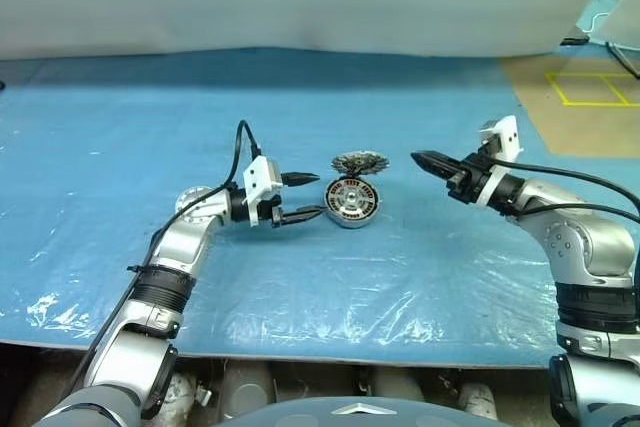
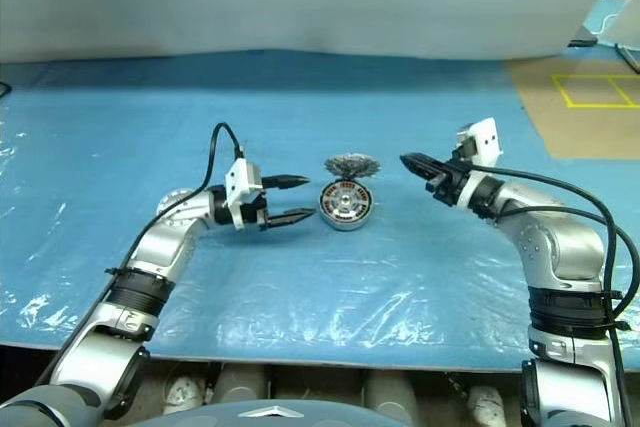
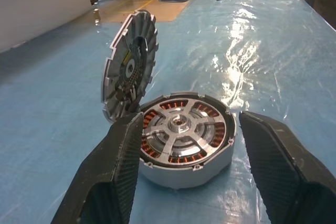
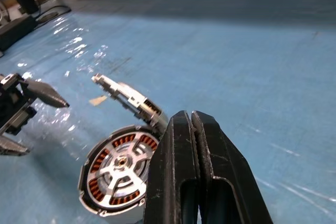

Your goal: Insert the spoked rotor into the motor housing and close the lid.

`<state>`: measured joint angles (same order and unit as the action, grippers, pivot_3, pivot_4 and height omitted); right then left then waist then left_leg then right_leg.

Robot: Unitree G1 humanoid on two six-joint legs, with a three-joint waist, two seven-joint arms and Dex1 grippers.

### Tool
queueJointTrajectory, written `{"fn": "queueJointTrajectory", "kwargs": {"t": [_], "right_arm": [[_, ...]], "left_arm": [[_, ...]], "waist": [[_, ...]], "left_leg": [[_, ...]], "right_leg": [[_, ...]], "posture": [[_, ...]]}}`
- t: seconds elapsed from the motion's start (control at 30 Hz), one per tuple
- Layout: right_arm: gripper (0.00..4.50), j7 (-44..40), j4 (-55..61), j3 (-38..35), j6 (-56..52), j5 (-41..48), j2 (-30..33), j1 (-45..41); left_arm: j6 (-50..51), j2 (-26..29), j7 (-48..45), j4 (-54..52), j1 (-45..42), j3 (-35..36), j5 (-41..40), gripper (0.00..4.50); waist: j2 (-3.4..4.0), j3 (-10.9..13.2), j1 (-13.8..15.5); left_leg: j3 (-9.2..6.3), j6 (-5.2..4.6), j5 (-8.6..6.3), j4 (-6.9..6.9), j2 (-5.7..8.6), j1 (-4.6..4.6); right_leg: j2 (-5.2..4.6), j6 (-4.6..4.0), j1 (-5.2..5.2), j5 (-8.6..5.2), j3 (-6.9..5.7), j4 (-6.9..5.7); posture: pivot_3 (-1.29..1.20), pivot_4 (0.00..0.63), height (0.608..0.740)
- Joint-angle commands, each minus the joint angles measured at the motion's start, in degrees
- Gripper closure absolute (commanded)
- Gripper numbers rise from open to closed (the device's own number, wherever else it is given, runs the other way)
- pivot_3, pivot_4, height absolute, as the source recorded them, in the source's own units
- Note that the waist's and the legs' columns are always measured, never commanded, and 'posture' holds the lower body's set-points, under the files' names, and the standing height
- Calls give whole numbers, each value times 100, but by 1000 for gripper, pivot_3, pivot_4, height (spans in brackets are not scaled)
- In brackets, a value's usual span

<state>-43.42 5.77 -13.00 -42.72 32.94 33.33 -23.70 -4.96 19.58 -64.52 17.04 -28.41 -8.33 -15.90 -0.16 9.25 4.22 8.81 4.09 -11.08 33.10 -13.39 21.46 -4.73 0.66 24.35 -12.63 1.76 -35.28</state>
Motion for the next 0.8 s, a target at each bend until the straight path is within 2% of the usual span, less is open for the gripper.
{"fn": "queueJointTrajectory", "kwargs": {"t": [0.03,0.17,0.33,0.47,0.8], "right_arm": [[4465,34,-26,216,268,-25,-154,-701],[4465,-223,-714,936,565,-392,-536,-1501],[4465,-789,-1257,1657,1015,-808,-653,-1838],[4465,-1015,-1256,1888,1203,-989,-651,-1812],[4465,-1490,-273,2283,1003,-1058,-308,-1182]], "left_arm": [[-7,-6,25,-127,-238,178,-150,1469],[-14,45,-51,68,-411,250,-177,1469],[-111,221,-52,310,-603,425,-149,1469],[-89,285,-9,273,-580,507,-153,1469],[76,255,68,-201,-127,418,-141,1469]], "waist": [[1,1,-35],[1,0,-42],[0,1,4],[-1,1,21],[-2,1,20]], "left_leg": [[0,0,0,1,1,0],[0,0,0,2,-1,-5],[-2,0,0,2,0,13],[-6,-19,12,1,-2,36],[-6,-1,0,7,-7,23]], "right_leg": [[0,0,1,0,1,0],[4,-1,1,0,3,-7],[1,0,1,0,-8,-6],[1,20,11,12,-16,0],[2,1,11,1,-12,-12]], "posture": [[0,150,740],[0,150,740],[0,150,740],[0,150,740],[0,150,740]]}}
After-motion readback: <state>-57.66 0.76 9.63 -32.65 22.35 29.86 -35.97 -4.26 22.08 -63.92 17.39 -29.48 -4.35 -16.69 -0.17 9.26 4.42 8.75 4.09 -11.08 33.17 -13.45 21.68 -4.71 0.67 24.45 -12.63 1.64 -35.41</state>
